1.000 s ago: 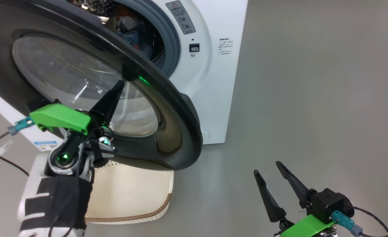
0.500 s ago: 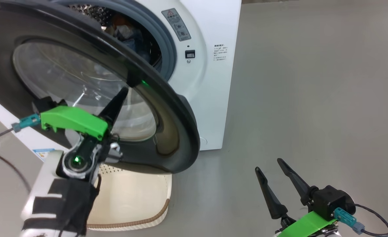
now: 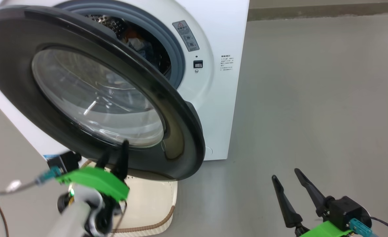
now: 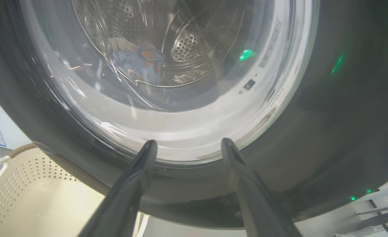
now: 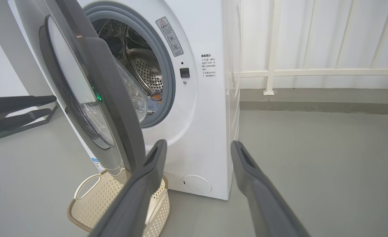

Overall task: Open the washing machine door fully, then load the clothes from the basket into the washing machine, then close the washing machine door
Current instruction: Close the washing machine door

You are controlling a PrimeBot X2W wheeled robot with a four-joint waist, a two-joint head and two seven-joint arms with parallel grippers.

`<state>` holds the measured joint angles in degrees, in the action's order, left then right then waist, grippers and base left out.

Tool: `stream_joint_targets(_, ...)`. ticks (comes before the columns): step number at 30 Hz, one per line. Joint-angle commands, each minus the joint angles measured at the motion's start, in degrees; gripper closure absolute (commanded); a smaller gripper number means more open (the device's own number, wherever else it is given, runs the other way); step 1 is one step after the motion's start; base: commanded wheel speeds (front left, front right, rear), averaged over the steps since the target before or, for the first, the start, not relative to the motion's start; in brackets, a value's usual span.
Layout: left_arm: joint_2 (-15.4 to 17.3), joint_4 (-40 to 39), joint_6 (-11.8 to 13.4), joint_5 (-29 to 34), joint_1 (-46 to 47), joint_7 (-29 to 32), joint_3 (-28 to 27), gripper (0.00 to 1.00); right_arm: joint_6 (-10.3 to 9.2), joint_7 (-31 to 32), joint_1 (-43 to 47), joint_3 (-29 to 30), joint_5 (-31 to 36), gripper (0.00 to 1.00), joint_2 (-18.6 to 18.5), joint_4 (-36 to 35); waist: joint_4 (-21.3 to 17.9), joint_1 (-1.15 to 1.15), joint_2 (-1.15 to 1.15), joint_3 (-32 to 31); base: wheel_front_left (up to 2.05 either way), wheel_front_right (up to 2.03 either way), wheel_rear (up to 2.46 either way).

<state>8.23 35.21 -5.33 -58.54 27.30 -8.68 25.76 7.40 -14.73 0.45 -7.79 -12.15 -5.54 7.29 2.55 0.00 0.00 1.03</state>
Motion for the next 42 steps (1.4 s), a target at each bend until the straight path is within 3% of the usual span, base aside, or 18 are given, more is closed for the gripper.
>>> stream_joint_targets(1, 1.62, -0.93, 0.97, 1.87, -0.32, -2.1, -0.87, 0.0, 0.09, -0.27, 0.12, -0.75, 0.5, 0.0, -0.28, -1.8, 0.13, 0.0, 0.0, -0.37, 0.0, 0.0, 0.0)
stream_joint_targets(6, 2.87, -2.32, 6.76, 12.14, -5.21, -6.06, 1.06, 0.0, 0.09, -0.27, 1.73, 1.69, 0.86, 0.0, 0.03, -2.85, 0.42, 0.0, 0.0, -0.72, 0.0, 0.0, 0.0)
stream_joint_targets(8, 2.8, -2.93, 7.44, 13.68, -6.38, -6.2, 0.84, 0.0, 0.09, -0.27, 2.12, 2.03, 0.93, 0.0, 0.08, -2.98, 0.53, 0.0, 0.0, -0.75, 0.0, 0.0, 0.0)
stream_joint_targets(14, 1.93, -13.09, 11.34, 27.69, -16.13, -6.29, -5.81, 0.0, 0.09, -0.27, 3.33, 3.88, 1.36, 0.0, 0.38, -3.81, 1.13, 0.0, 0.0, -0.73, 0.0, 0.0, 0.0)
stream_joint_targets(27, -3.62, -23.91, 8.97, 40.06, -30.25, -6.31, -18.98, 0.0, 0.09, -0.27, 5.35, 6.35, 2.27, 0.0, 1.07, -1.63, 2.18, 0.0, 0.0, -1.31, 0.0, 0.0, 0.0)
stream_joint_targets(40, -5.24, -23.93, 5.68, 43.85, -31.87, -6.31, -23.77, 0.0, 0.09, -0.27, 4.99, 7.13, 3.08, 0.0, 1.09, 0.04, 2.51, 0.0, 0.0, -1.74, 0.0, 0.0, 0.0)
stream_joint_targets(41, -5.26, -23.98, 5.59, 43.99, -31.86, -6.31, -23.98, 0.0, 0.09, -0.27, 4.94, 7.12, 3.1, 0.01, 1.1, 0.1, 2.45, 0.0, 0.0, -1.76, 0.0, 0.0, 0.0)
stream_joint_targets(42, -5.29, -24.02, 5.51, 44.12, -31.89, -6.31, -24.15, 0.0, 0.09, -0.27, 4.89, 7.11, 3.11, 0.09, 1.11, 0.15, 2.4, 0.0, 0.0, -1.77, 0.0, 0.0, 0.0)
